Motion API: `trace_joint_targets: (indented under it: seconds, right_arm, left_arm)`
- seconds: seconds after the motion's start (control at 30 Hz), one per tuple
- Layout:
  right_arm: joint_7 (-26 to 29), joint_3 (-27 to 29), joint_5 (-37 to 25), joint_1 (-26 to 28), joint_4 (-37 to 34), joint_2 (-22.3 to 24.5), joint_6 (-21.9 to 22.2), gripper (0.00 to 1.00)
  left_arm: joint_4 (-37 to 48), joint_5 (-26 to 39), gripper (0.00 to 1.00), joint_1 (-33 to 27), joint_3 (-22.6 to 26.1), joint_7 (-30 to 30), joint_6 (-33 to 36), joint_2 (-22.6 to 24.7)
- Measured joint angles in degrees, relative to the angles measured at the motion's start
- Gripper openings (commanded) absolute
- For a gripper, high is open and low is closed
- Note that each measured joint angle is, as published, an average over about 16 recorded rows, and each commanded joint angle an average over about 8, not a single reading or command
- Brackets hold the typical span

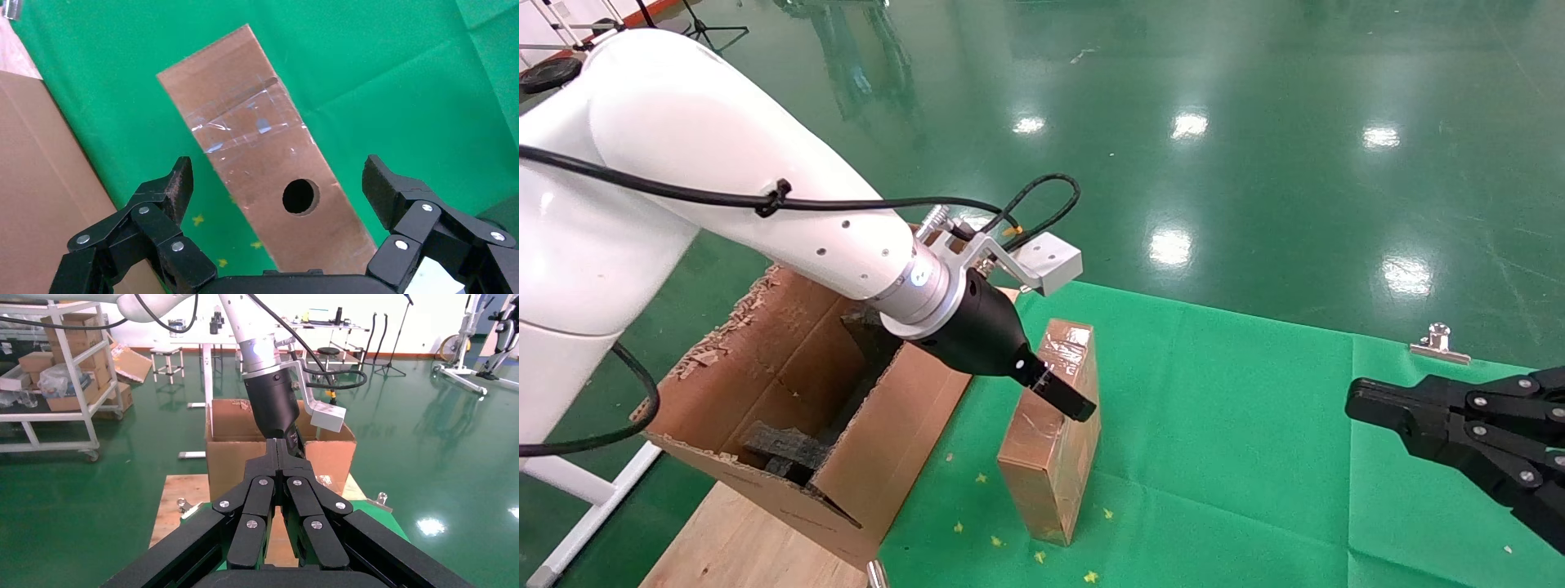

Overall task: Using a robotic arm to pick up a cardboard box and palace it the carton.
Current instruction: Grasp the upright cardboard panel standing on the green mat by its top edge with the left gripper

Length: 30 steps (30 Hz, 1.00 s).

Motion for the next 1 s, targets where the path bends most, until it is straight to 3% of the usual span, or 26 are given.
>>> trace_joint_targets:
  seconds: [0.07, 0.27, 0.3, 1.0]
  right_arm:
    - [0.0, 0.0, 0.0, 0.0, 0.0, 0.0, 0.0, 0.99]
    - [0.0, 0.0, 0.0, -0.01, -0.01, 0.0, 0.01, 1.0]
    - [0.0, 0.0, 0.0, -0.01, -0.01, 0.0, 0.01, 1.0]
    - [0.0, 0.0, 0.0, -0.01, -0.01, 0.0, 0.01, 1.0]
  left_arm:
    - [-0.01, 0.22, 0.8, -0.12, 0.28, 0.1, -0.01, 0.12]
    - [-0.01, 0.46, 0.05, -0.25, 0.56, 0.22, 0.06, 0.23]
    - [-0.01, 0.42, 0.0, -0.24, 0.52, 0.19, 0.06, 0.21]
    - [-0.01, -0.14, 0.0, 0.09, -0.16, -0.15, -0.01, -0.06]
